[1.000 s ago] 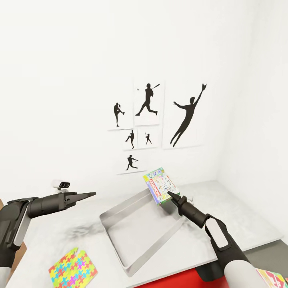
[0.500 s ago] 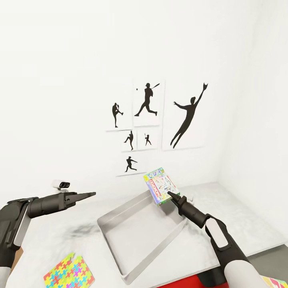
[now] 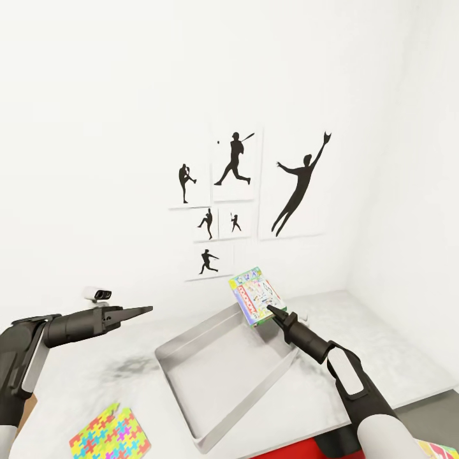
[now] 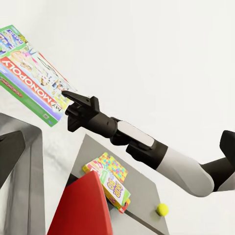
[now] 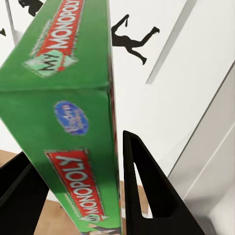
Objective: Put all the toys in the child's room - the three board games (two on the bed and one on the table), the two jigsaw puzzles on the table, and the tennis ball on the table - inside the toy box on the table in the child's room.
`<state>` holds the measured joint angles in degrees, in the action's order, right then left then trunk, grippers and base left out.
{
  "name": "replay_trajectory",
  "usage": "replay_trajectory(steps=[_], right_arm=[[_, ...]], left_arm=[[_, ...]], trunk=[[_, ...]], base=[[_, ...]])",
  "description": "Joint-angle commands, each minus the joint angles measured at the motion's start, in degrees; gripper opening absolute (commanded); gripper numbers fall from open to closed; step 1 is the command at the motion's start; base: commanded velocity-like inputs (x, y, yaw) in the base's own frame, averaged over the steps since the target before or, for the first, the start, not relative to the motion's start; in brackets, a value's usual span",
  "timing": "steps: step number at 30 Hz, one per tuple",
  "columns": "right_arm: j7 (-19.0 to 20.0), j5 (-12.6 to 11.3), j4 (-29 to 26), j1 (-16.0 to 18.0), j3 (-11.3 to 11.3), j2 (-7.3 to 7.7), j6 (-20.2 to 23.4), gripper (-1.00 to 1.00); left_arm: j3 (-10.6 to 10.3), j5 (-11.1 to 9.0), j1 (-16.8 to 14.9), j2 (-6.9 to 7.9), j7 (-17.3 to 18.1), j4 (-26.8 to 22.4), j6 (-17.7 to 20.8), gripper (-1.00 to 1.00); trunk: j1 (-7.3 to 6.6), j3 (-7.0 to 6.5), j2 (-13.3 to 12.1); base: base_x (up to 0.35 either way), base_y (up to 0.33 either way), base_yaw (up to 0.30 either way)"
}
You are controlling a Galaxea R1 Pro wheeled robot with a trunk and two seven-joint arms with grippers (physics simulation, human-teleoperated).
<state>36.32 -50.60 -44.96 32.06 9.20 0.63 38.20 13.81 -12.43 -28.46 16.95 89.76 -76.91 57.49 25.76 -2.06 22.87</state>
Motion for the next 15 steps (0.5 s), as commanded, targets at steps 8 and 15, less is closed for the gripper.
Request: replay_trajectory(steps=[8, 15], right_arm=[[-0.1, -0.2, 0.1, 0.0, 0.1, 0.02, 0.4, -1.00], [-3.9, 6.2, 0.6, 0.5, 0.2, 0.17, 2.8, -1.00]], left_arm=[[0.0, 0.0, 0.0, 0.08, 0.2, 0.0, 0.6, 1.00], [0.0, 0.0, 0.0, 0.10, 0.2, 0.0, 0.6, 1.00]], trunk=[[0.02, 0.03, 0.0], [0.02, 0.03, 0.0]], base=[[0.000, 0.000, 0.000], [0.000, 0.000, 0.000]])
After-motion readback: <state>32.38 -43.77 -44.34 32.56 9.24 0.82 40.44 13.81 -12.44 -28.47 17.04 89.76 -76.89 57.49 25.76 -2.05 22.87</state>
